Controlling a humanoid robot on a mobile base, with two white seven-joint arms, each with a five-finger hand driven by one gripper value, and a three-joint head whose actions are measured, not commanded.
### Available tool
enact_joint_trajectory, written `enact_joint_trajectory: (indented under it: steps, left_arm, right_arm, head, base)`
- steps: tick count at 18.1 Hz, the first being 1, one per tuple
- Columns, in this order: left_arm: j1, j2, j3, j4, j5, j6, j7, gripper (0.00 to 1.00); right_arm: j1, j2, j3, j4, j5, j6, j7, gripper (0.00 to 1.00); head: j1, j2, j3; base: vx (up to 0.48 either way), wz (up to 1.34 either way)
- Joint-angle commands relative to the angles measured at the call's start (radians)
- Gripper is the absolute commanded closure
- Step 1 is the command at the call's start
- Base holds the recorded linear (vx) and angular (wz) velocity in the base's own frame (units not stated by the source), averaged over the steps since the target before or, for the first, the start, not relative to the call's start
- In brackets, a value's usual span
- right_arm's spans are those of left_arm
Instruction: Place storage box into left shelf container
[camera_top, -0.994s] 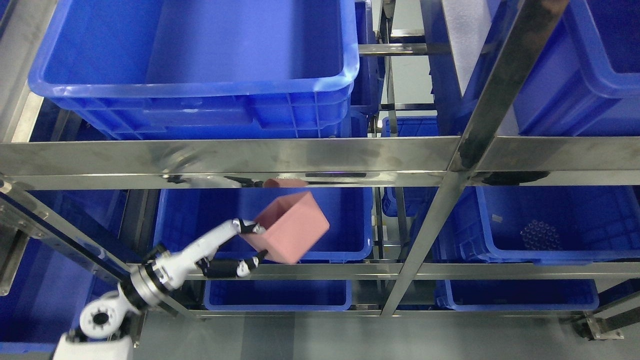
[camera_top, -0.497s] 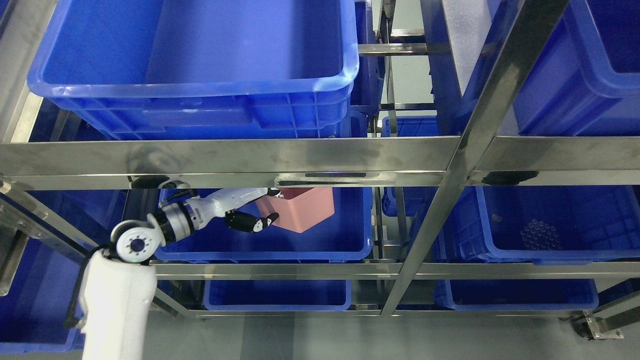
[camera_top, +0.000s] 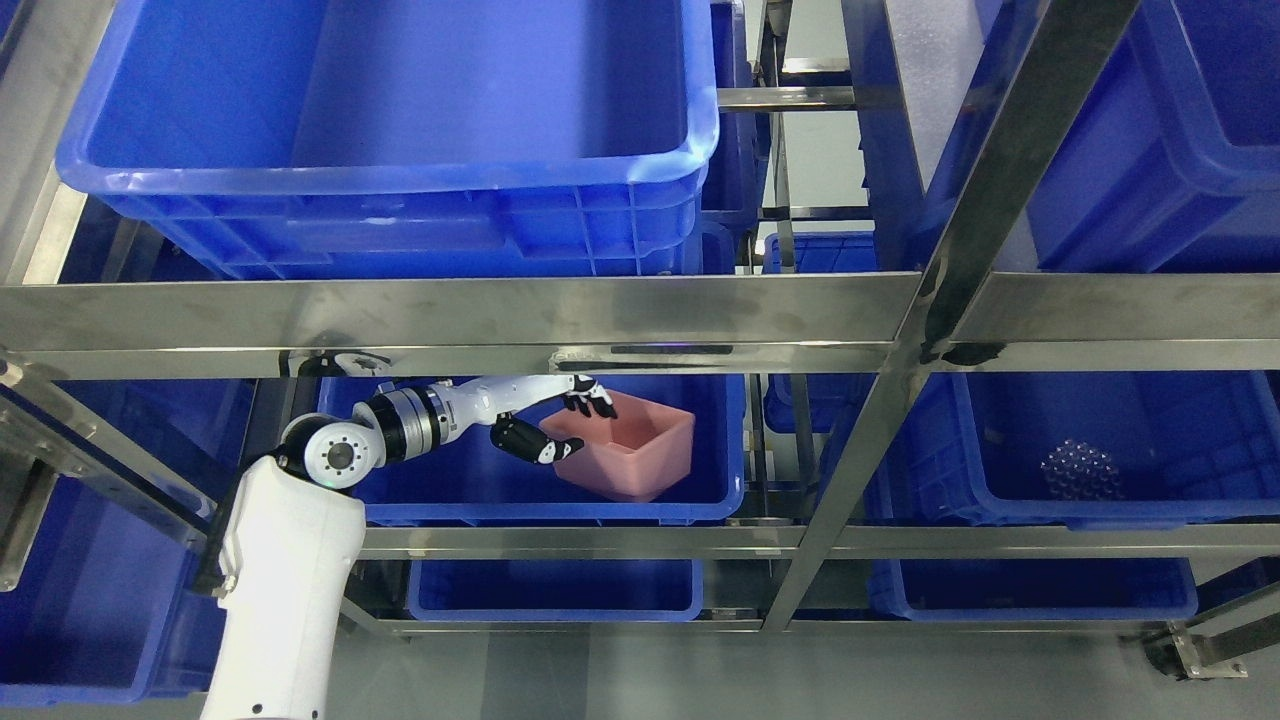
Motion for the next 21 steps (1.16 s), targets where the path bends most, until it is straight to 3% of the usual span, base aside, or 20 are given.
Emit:
enact_joint_trajectory:
  steps: [1,3,4,6,9,12,13,15,17,19,21]
  left_arm:
    - [0.000,-0.023,0.023,0.051,0.128,0.016,0.039,0.22]
    - [0.043,-0.023,0.029,-0.045,0.300,0.083,0.055,0.17]
    - [0.090,-0.023,0.031,-0.136,0.369,0.177,0.102,0.12]
    - [0.184,-0.023,0.020,-0.308,0.532,0.359,0.283,0.01]
    - [0.288,-0.023,0.019,-0.490,0.695,0.436,0.567,0.00]
    - [0.450,-0.023,-0.003,-0.659,0.778,0.422,0.689,0.00]
    - [0.510,-0.023,-0.017,-0.687,0.795,0.372,0.700,0.00]
    - [0.601,-0.023,-0.029,-0.683,0.795,0.225,0.712,0.00]
    - [0.696,-0.023,-0.067,-0.683,0.793,0.153,0.751,0.00]
    - [0.715,-0.023,-0.070,-0.683,0.793,0.146,0.892,0.00]
    - [0.739,-0.023,-0.090,-0.684,0.793,0.157,0.919,0.00]
  right_arm:
    - [0.009,-0.017,-0.005,-0.017,0.002,-0.001,0.001,0.00]
    - [0.009,-0.017,-0.005,-0.017,0.002,-0.001,0.001,0.00]
    - [0.009,-0.017,-0.005,-0.017,0.002,-0.001,0.001,0.00]
    - [0.009,-0.017,-0.005,-0.017,0.002,-0.001,0.001,0.00]
    - [0.009,-0.017,-0.005,-0.017,0.002,-0.001,0.001,0.00]
    - [0.009,-0.017,-0.005,-0.017,0.002,-0.001,0.001,0.00]
    - [0.009,-0.017,-0.005,-0.017,0.002,-0.001,0.001,0.00]
    - [0.009,-0.017,-0.005,-0.017,0.002,-0.001,0.001,0.00]
    - [0.009,-0.017,-0.005,-0.017,0.002,-0.001,0.001,0.00]
    - [0.009,-0.017,-0.005,-0.017,0.002,-0.001,0.001,0.00]
    - [0.009,-0.017,-0.005,-0.017,0.002,-0.001,0.001,0.00]
  head:
    - [0.0000,0.000,0.000]
    - [0.0000,0.000,0.000]
    - [0.0000,0.000,0.000]
    - [0.0000,0.000,0.000]
    - [0.0000,0.000,0.000]
    - [0.0000,0.000,0.000]
    - [0.0000,0.000,0.000]
    - [0.0000,0.000,0.000]
    - [0.0000,0.000,0.000]
    - [0.0000,0.000,0.000]
    - [0.0000,0.000,0.000]
  base:
    - [0.000,0.00]
    - [0.000,0.00]
    - [0.000,0.00]
    - [0.000,0.00]
    - [0.000,0.00]
    - [0.000,0.00]
    - [0.000,0.00]
    - [0.000,0.00]
    - [0.000,0.00]
    - [0.000,0.00]
    - [0.000,0.00]
